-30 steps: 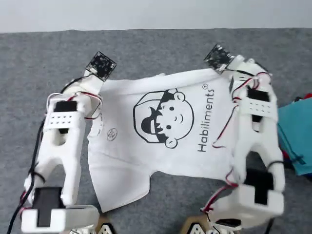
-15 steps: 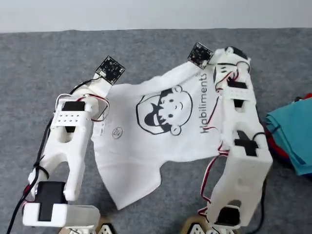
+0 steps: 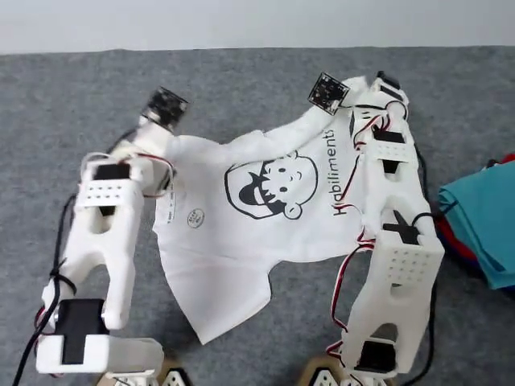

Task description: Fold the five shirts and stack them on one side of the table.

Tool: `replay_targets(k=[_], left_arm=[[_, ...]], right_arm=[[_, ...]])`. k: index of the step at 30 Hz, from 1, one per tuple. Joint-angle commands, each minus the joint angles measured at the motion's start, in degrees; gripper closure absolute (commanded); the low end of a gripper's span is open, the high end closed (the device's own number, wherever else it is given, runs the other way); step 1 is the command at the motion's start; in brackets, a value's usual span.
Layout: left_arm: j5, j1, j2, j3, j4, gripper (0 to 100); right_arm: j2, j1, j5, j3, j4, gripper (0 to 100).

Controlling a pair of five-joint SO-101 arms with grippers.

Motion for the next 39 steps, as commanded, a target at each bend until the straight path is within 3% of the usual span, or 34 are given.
replay_targets(k=[1, 6, 14, 19, 31, 39], left_arm=[[3.0, -0.6, -1.1, -7.5, 5.1, 82], [9.6, -0.6, -1.1, -12.7, 8.8, 82], [17.3, -0.1, -1.1, -13.0, 18.2, 82], [11.6, 3.1, -0.4, -16.0, 30.4, 82], [0.8, 18.0, -0.3, -15.9, 49.7, 87], [-3.9, 26.8, -0.8, -6.3, 54.9, 83]], right_arm=[[-6.6, 1.1, 0.7, -4.0, 2.6, 79.3], [-9.5, 2.2, -6.7, -4.0, 9.6, 79.3], [-10.2, 4.3, -25.4, -4.1, 27.6, 79.3], [-14.6, 4.6, -32.0, -4.1, 43.8, 79.4], [-24.7, 4.7, -32.4, -4.1, 64.7, 79.4], [-32.4, 6.9, -32.3, -4.1, 75.2, 79.4]])
